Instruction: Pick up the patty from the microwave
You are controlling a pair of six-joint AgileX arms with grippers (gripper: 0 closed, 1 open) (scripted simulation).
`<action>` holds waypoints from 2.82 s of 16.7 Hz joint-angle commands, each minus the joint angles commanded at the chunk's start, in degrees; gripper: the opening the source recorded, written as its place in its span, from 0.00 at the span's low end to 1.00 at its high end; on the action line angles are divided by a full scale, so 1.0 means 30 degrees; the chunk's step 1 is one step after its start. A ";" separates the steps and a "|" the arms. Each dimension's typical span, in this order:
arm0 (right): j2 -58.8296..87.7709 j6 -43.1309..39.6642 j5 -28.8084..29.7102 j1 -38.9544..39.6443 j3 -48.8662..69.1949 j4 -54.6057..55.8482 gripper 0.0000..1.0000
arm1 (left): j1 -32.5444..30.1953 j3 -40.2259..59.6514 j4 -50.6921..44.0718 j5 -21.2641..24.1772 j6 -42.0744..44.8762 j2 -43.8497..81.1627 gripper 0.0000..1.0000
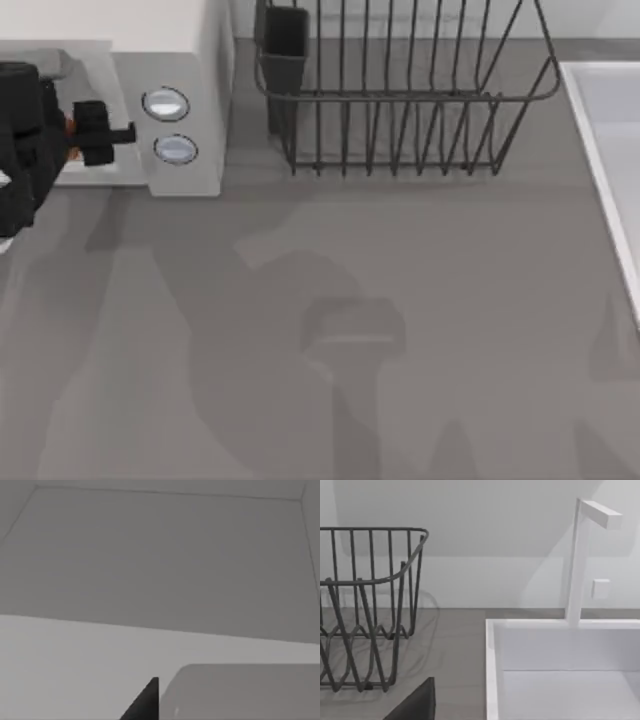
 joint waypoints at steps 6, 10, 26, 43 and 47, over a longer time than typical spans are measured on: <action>0.0000 0.0000 0.0000 0.0000 0.0000 0.0000 1.00 | -0.1498 -0.4048 -0.0980 -0.1408 -0.0461 -0.4111 0.00; 0.0000 0.0000 0.0000 0.0000 0.0000 0.0000 1.00 | -0.1174 -0.4052 -0.0870 -0.1430 -0.0412 -0.3660 0.00; 0.0000 0.0000 0.0000 0.0000 0.0000 0.0000 1.00 | -0.1503 -0.7369 1.3020 -0.1252 -0.0434 0.6534 0.00; 0.0000 0.0000 0.0000 0.0000 0.0000 0.0000 1.00 | -0.1503 -0.7420 1.3143 -0.1246 -0.0433 0.6635 0.98; 0.0000 0.0000 0.0000 0.0000 0.0000 0.0000 1.00 | -0.1503 -0.7420 1.3143 -0.1246 -0.0433 0.6635 1.00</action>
